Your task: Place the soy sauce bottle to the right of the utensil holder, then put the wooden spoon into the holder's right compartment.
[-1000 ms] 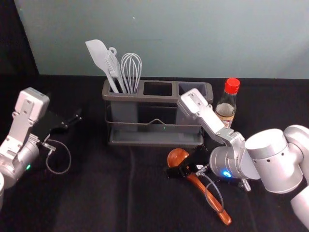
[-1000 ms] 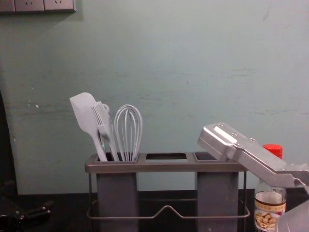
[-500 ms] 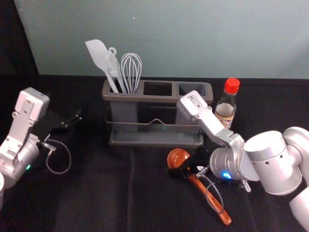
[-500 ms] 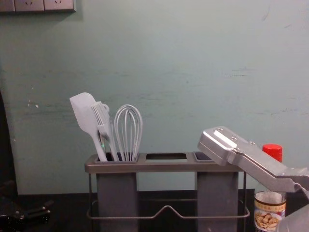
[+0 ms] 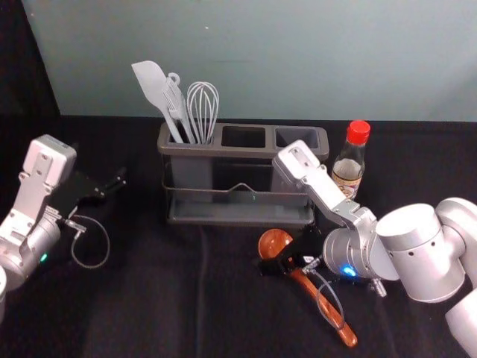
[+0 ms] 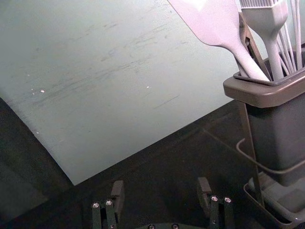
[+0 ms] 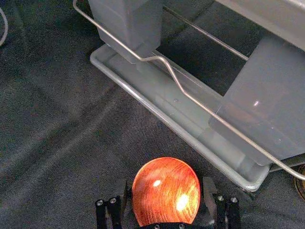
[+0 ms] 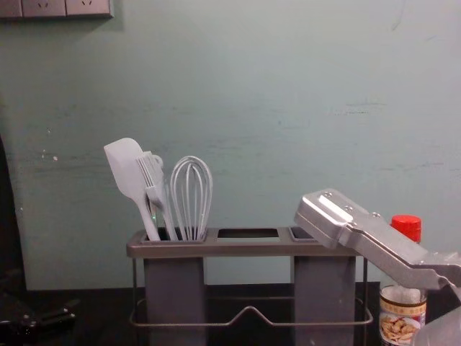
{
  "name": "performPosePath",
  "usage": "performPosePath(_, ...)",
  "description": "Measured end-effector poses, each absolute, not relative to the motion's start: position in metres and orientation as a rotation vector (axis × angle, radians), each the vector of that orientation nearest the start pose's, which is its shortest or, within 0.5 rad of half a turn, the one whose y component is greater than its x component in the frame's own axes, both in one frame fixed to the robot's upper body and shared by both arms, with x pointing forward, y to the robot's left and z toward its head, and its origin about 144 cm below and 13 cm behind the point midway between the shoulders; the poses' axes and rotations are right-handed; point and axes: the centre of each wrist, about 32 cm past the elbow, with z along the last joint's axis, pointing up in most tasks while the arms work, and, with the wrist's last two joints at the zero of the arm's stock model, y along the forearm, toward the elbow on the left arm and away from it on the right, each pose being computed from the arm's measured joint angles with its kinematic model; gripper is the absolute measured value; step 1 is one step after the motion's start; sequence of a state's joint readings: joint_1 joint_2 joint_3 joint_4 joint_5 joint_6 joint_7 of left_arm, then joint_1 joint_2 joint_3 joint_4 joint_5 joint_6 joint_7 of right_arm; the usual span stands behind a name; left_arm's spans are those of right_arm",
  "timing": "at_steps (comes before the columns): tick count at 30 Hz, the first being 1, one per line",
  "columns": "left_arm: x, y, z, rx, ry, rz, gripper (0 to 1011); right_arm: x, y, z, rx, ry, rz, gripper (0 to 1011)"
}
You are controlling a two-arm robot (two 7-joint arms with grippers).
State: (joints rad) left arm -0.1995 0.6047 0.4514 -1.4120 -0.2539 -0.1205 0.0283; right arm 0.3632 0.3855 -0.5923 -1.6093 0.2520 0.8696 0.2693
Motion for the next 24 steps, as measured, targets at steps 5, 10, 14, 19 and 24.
performPosePath(5, 0.4886, 0.3097, 1.1398, 0.304, -0.285, 1.248, 1005, 0.5038, -0.1680, 1.2176, -0.754, 0.254, -0.828, 1002)
performPosePath(10, 0.4886, 0.3096, 1.1398, 0.304, -0.285, 1.248, 1005, 0.5038, -0.1680, 1.2179, -0.755, 0.254, -0.828, 984)
performPosePath(14, 0.4886, 0.3096, 1.1398, 0.304, -0.285, 1.248, 1005, 0.5039, -0.1681, 1.2181, -0.755, 0.254, -0.828, 907)
performPosePath(19, 0.4886, 0.3097, 1.1398, 0.305, -0.285, 1.248, 1005, 0.5039, -0.1681, 1.2183, -0.755, 0.254, -0.828, 839)
performPosePath(24, 0.4886, 0.3097, 1.1398, 0.305, -0.285, 1.248, 1005, 0.5039, -0.1681, 1.2183, -0.755, 0.255, -0.828, 840)
